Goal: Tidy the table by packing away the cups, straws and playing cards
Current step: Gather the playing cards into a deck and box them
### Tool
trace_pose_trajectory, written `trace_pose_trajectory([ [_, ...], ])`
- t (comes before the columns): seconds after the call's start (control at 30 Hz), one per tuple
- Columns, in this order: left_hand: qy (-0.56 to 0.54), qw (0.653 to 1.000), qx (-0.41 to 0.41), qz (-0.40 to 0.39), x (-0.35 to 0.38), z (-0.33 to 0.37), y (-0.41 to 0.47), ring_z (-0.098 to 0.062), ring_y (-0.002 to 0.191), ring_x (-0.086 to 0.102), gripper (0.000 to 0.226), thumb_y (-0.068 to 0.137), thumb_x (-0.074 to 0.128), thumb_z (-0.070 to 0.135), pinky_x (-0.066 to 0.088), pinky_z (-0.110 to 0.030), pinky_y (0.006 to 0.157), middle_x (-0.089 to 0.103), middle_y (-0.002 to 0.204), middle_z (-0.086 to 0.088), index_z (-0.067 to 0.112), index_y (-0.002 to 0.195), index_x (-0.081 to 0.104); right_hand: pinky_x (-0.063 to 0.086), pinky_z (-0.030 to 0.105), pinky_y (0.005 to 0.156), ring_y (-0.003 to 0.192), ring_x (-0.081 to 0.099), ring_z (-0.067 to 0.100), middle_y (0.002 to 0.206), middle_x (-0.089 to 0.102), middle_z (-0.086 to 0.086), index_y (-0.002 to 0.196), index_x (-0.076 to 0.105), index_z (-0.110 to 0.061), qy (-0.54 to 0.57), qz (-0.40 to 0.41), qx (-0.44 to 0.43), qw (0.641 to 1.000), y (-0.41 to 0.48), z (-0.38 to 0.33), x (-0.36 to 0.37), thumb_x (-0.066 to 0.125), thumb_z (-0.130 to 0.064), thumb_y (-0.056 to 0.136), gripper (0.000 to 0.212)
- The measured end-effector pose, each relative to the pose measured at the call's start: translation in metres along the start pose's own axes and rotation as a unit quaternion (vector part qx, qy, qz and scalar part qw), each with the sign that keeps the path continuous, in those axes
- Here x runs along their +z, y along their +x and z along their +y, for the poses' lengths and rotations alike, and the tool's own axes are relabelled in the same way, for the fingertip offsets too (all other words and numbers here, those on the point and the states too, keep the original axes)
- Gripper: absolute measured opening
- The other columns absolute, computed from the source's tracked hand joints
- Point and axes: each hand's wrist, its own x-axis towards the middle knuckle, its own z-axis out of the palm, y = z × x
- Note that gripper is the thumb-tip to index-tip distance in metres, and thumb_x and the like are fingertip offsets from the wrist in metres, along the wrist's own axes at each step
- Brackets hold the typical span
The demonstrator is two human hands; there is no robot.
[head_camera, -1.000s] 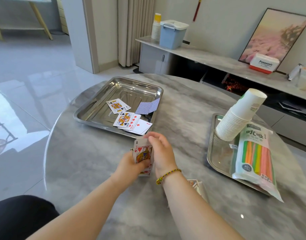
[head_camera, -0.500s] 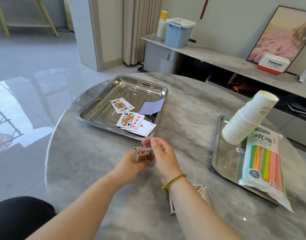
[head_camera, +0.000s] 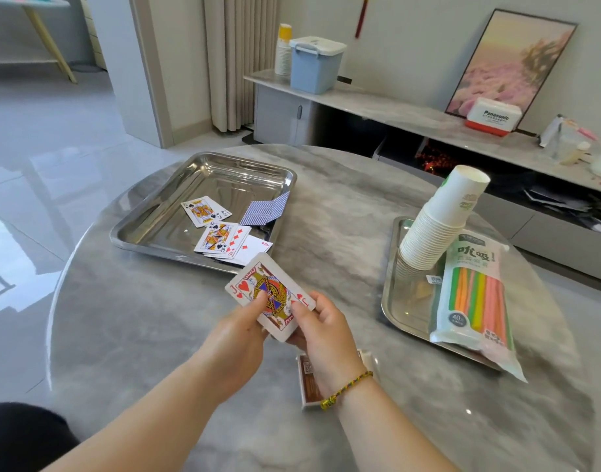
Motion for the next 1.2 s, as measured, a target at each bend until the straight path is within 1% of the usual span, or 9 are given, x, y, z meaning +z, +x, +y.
trace_pose_trajectory([
  [0.1,0.076,0.997,-0.017,-0.019,0.003,-0.014,0.002,-0.019,0.119,0.05,0.041,0.084,0.042,0.034,0.033,-0.038,0.105,0.06,0.122,-0.004,0.015,0.119,0.052,0.056,0.04,0.065,0.068,0.064,0.019,0.083,0.065,0.007,0.079,0.051,-0.022,-0.082,0.025,-0.02,0.996,-0.008,-0.008,-0.016,0.045,-0.008,0.091,0.019],
  [0.2,0.259,0.965,0.021,-0.016,0.004,-0.023,0.01,-0.023,0.128,0.039,0.032,0.083,0.049,0.04,0.024,-0.045,0.112,0.051,0.122,0.001,0.028,0.112,0.046,0.053,0.048,0.066,0.066,0.066,0.03,0.081,0.065,0.008,0.077,0.05,-0.022,-0.119,0.045,-0.001,0.992,-0.013,-0.019,-0.054,0.044,-0.007,0.091,0.022],
  [0.33,0.555,0.816,0.096,-0.13,0.006,-0.047,0.0,0.001,0.122,0.025,0.079,0.043,0.049,0.065,0.015,-0.015,0.107,0.025,0.125,0.027,0.054,0.113,0.016,0.055,0.028,0.043,0.049,0.064,0.014,0.075,0.061,0.01,0.078,0.05,-0.013,-0.106,0.081,0.061,0.989,-0.027,-0.019,-0.109,0.044,-0.001,0.09,0.019],
  [0.43,0.706,0.68,0.137,-0.144,0.006,-0.066,-0.004,0.004,0.129,0.009,0.1,0.047,0.049,0.074,-0.008,-0.001,0.096,0.012,0.139,0.027,0.049,0.132,0.003,0.051,0.023,0.037,0.046,0.062,0.011,0.073,0.061,0.007,0.081,0.051,-0.012,-0.088,0.106,0.093,0.986,-0.036,-0.008,-0.127,0.044,0.0,0.09,0.016],
  [0.5,0.74,0.643,0.154,-0.125,0.008,-0.07,-0.003,0.002,0.133,0.005,0.102,0.06,0.056,0.068,-0.007,-0.006,0.099,0.007,0.147,0.02,0.038,0.139,-0.001,0.051,0.022,0.037,0.046,0.063,0.009,0.073,0.062,0.006,0.081,0.051,-0.013,-0.081,0.107,0.089,0.987,-0.034,-0.005,-0.129,0.043,-0.001,0.09,0.017],
  [0.63,0.737,0.647,0.167,-0.099,0.006,-0.065,0.0,0.001,0.133,0.013,0.084,0.076,0.055,0.053,0.002,-0.007,0.099,0.017,0.145,0.018,0.033,0.14,0.005,0.052,0.022,0.039,0.047,0.064,0.01,0.075,0.062,0.007,0.082,0.05,-0.015,-0.079,0.088,0.099,0.988,-0.02,-0.006,-0.13,0.043,-0.002,0.091,0.017],
  [0.87,0.645,0.747,0.138,-0.085,0.002,-0.049,0.002,0.011,0.11,0.025,0.077,0.068,0.073,0.033,0.01,0.013,0.08,0.019,0.106,0.041,0.055,0.112,0.013,0.053,0.024,0.041,0.052,0.063,0.011,0.071,0.062,0.003,0.077,0.051,-0.019,-0.133,0.075,0.109,0.982,-0.016,0.0,-0.13,0.044,-0.002,0.09,0.022],
  [1.07,0.577,0.803,0.146,-0.023,0.001,-0.036,0.003,0.003,0.1,0.043,0.082,0.06,0.081,0.02,0.022,0.012,0.076,0.039,0.103,0.031,0.06,0.101,0.022,0.051,0.024,0.037,0.049,0.064,0.008,0.07,0.064,0.004,0.08,0.055,-0.021,-0.085,0.07,0.076,0.991,-0.019,-0.007,-0.131,0.045,0.002,0.089,0.027],
  [1.2,0.559,0.813,0.164,-0.002,-0.001,-0.028,0.002,0.004,0.096,0.047,0.079,0.057,0.083,0.015,0.025,0.011,0.075,0.046,0.104,0.025,0.056,0.1,0.03,0.052,0.025,0.037,0.05,0.065,0.008,0.062,0.066,-0.005,0.08,0.055,-0.022,-0.071,0.078,0.063,0.992,-0.021,-0.01,-0.133,0.045,0.002,0.089,0.027],
])
